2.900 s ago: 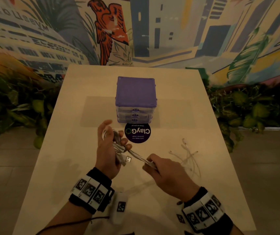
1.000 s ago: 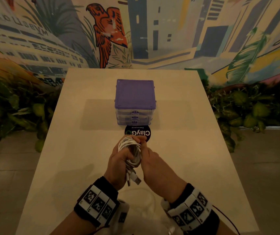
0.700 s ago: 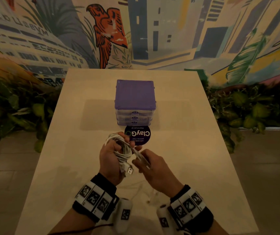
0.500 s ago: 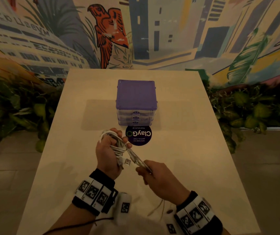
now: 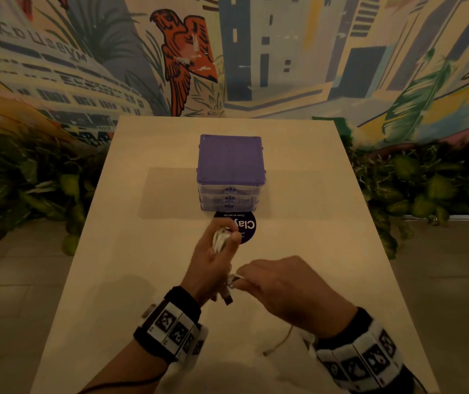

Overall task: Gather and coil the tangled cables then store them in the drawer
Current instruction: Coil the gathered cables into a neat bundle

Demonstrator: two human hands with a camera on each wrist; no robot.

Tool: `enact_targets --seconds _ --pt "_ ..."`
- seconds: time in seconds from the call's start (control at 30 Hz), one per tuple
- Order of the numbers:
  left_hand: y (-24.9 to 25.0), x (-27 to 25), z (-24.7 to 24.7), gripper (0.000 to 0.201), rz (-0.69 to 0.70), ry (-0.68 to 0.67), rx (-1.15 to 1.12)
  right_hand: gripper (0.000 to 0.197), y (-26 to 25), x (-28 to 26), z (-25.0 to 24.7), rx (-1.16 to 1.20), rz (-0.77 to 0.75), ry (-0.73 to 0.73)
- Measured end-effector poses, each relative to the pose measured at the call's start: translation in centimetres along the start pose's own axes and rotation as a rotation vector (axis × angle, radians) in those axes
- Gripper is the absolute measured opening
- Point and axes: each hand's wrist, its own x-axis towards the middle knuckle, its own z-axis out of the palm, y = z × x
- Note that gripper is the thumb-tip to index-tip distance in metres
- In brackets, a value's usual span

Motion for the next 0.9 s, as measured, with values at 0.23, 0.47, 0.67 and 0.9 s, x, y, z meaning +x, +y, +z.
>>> enact_targets --seconds 0.23,0.47,0.67,0.9 --pt "0.5 -0.9 0.4 0.062 -0.271 -0.29 -0.119 0.007 2.1 1.6 0.2 0.29 0.034 0.147" --pt "1.0 -1.1 -1.6 0.066 -0.256 -0.506 -0.063 0.011 1.3 2.0 1.2 0.606 0.126 0.329" --pt "1.1 -1.9 -1.5 0.044 -0.32 -0.509 -0.061 0.036 1.5 1.6 1.5 0.79 0.436 0.244" --pt "0.5 -2.1 -1.7 0.051 -0.422 -0.27 -0.634 0.03 2.7 0.0 1.8 0.46 0.267 0.35"
